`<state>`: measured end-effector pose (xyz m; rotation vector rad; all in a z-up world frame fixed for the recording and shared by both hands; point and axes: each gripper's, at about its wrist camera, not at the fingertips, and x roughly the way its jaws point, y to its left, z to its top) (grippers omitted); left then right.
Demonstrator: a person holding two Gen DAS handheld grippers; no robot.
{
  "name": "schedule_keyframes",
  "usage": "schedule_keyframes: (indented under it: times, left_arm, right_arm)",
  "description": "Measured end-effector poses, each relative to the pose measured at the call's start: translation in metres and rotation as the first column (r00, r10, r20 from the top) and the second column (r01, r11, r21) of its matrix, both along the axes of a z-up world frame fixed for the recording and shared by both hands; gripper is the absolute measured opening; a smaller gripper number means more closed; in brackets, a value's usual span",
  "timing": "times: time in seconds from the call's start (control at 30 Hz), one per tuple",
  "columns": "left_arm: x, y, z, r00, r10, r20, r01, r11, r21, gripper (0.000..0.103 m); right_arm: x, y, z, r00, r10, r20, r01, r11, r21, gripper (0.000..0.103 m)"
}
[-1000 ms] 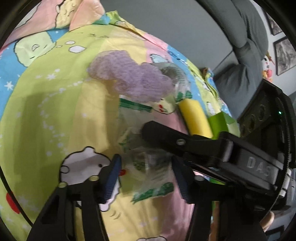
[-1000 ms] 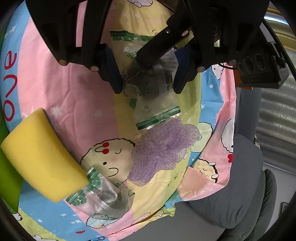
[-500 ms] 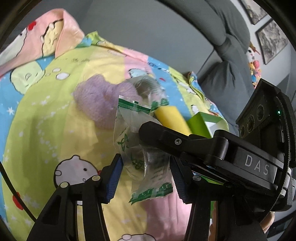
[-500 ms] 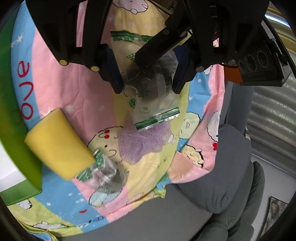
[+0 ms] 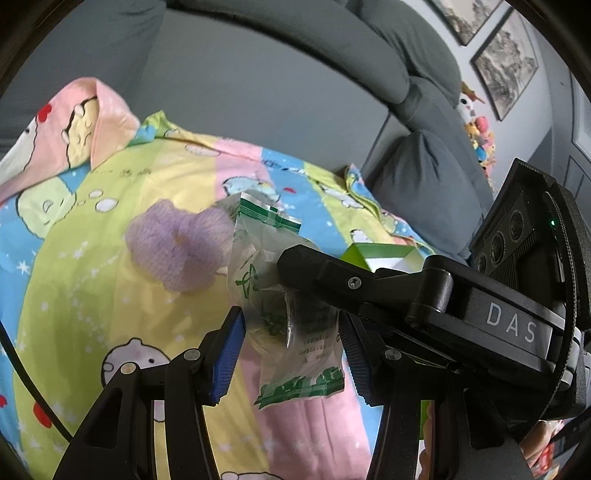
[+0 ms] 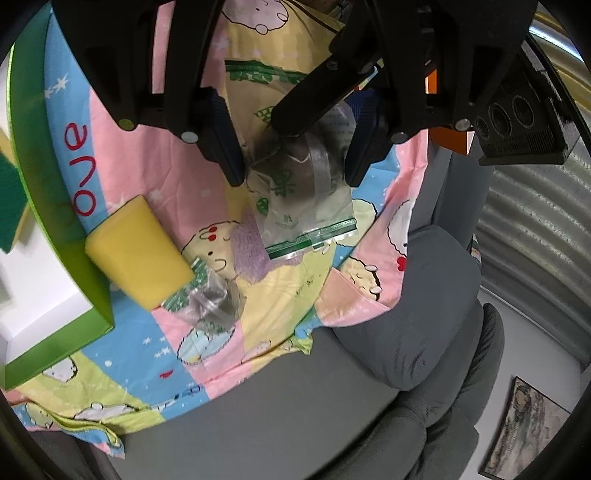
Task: Organize objects
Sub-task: 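Lift the bag with the right gripper and carry it over the white box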
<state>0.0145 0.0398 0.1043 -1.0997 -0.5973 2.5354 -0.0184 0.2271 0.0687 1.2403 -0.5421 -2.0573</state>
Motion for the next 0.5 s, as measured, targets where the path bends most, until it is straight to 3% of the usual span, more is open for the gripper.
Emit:
schedule_keyframes:
  times: [0.5]
  left_arm:
    - [0.008, 0.019, 0.021, 0.996, -0.021, -0.092, 0.019, 1.0, -0.019, 0.053]
  right_arm:
    - [0.011, 0.023, 0.024, 0.996, -0.03, -0.089, 0.026, 0.999, -0.037, 0.057]
